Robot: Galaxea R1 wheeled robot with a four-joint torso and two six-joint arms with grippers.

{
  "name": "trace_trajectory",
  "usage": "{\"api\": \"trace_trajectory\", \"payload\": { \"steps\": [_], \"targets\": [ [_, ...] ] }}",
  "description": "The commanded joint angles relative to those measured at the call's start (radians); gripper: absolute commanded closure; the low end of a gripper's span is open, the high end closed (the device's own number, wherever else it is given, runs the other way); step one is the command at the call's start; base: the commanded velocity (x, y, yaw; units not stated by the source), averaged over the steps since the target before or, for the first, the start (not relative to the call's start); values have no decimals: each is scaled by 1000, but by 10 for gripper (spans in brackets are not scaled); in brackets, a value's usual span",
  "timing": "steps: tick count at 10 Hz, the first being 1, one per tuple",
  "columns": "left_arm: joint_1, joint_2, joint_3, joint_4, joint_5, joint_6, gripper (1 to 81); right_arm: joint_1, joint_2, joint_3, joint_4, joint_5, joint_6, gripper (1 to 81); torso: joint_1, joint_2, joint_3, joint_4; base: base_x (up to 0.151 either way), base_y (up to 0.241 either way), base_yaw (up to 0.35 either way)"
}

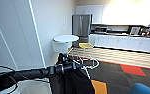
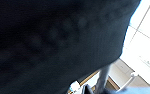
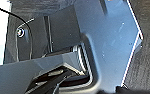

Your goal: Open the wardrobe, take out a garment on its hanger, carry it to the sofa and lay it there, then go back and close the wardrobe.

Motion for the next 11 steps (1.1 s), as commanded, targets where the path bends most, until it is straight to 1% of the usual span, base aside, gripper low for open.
{"api": "trace_trajectory", "payload": {
  "steps": [1,3,8,9,10,11],
  "targets": [
    [-158,1,51,34,-20,11,811,34,8,12,-2,-64,-4,10,0,0,0,0,0,0,-339],
    [-154,3,65,39,-20,11,811,34,10,12,-2,-64,-4,10,0,0,0,0,0,0,-339],
    [-141,49,48,39,-2,11,811,34,7,12,-2,-62,-4,10,0,0,0,0,0,0,-339],
    [-140,50,45,39,-2,11,811,34,7,12,-2,-64,-4,10,0,0,-36,0,0,0,-339],
    [-140,53,45,42,-2,11,811,34,7,12,-2,-62,-4,10,0,0,-45,0,0,0,-339],
    [-140,58,47,43,-2,11,811,34,7,12,0,-64,-3,10,0,0,-78,0,0,0,-339]
  ]
}}
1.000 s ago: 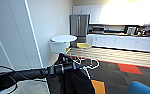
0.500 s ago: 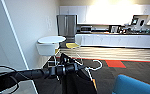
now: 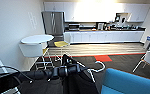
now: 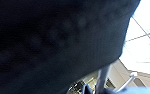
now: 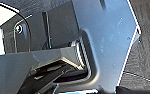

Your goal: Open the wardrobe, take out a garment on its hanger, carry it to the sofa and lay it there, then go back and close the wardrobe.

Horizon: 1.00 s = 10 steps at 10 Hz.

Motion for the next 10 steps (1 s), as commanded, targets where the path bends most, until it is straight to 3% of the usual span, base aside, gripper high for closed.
{"api": "trace_trajectory", "payload": {
  "steps": [1,2,10],
  "targets": [
    [-154,14,22,24,-14,11,811,33,7,11,-2,-66,-3,10,1,0,-57,0,0,0,-339],
    [-153,19,22,26,-14,11,811,29,6,11,0,-64,-3,10,1,0,-21,0,0,0,-339],
    [-137,89,5,38,45,13,811,29,6,11,4,-55,-3,10,1,0,-36,0,0,0,-339]
  ]
}}
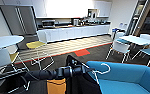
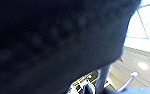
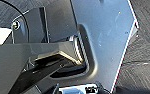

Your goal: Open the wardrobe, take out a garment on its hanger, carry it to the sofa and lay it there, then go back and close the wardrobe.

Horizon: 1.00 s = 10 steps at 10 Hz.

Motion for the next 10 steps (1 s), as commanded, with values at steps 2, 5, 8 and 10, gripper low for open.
{"api": "trace_trajectory", "payload": {
  "steps": [2,5,8,10],
  "targets": [
    [-128,8,27,29,-10,13,811,23,6,11,2,-62,-4,10,0,0,0,0,0,0,-339],
    [-119,-1,25,43,-9,11,811,25,6,11,2,-62,-3,10,0,0,0,0,0,0,-339],
    [-109,-15,30,49,-10,11,811,26,6,11,2,-62,-3,10,0,0,0,0,0,0,-339],
    [-105,-32,39,52,-10,13,811,26,6,11,1,-62,-3,10,0,0,0,0,0,0,-339]
  ]
}}
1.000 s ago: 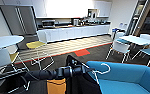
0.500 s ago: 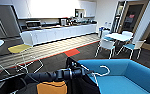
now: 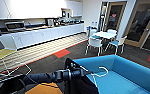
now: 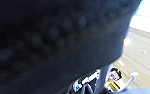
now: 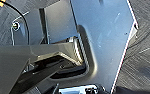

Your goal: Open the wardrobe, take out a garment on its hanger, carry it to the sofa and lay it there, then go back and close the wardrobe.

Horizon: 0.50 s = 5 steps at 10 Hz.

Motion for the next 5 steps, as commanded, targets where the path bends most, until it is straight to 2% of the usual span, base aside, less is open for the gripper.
{"api": "trace_trajectory", "payload": {
  "steps": [1,5],
  "targets": [
    [-151,-14,47,35,-17,13,811,25,6,10,1,-69,-4,10,0,0,0,0,0,0,-339],
    [-144,-31,49,42,-17,11,811,26,6,10,1,-68,-4,10,0,0,0,0,0,0,-340]
  ]
}}
